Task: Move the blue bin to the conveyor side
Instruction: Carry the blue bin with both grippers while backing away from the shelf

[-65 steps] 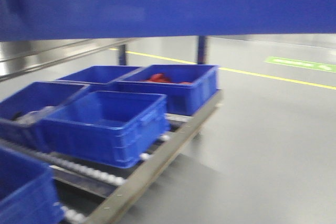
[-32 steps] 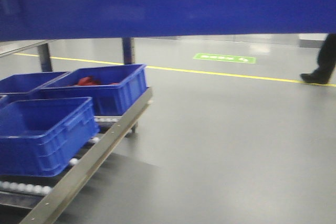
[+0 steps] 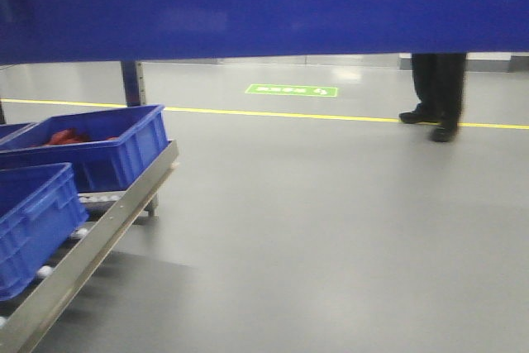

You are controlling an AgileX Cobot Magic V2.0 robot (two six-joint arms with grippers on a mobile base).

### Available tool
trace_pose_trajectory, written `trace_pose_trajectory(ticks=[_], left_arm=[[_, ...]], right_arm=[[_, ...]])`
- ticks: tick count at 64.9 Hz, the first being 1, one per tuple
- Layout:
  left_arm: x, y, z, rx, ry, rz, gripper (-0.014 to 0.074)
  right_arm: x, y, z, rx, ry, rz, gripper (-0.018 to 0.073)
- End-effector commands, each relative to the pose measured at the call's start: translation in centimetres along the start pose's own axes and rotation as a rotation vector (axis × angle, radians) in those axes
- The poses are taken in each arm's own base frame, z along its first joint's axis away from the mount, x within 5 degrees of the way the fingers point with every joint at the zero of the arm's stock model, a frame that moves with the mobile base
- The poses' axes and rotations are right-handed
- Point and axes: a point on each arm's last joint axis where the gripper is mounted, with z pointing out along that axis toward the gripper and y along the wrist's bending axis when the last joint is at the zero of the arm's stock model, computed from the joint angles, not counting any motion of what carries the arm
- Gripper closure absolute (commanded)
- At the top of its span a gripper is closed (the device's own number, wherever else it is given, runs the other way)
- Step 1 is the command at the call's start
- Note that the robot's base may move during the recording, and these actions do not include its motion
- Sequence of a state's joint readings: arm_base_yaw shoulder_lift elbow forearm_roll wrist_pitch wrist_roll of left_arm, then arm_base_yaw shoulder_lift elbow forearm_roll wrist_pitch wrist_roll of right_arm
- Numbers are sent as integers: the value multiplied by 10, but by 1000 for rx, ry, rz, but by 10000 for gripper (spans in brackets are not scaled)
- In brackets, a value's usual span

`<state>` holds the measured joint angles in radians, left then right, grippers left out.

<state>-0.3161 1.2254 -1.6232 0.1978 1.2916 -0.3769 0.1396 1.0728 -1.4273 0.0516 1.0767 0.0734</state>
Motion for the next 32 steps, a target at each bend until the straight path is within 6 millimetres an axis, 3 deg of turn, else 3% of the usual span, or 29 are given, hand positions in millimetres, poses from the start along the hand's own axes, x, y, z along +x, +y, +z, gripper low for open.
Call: trace_pose_trajectory(ticks=[1,32], left_arm=[[-7,2,-13,10,-111,8,615],[-7,2,-13,10,-111,8,615]], right_arm=[[-11,-2,-12,20,-135,-28,648],[-11,-2,-12,20,-135,-28,648]])
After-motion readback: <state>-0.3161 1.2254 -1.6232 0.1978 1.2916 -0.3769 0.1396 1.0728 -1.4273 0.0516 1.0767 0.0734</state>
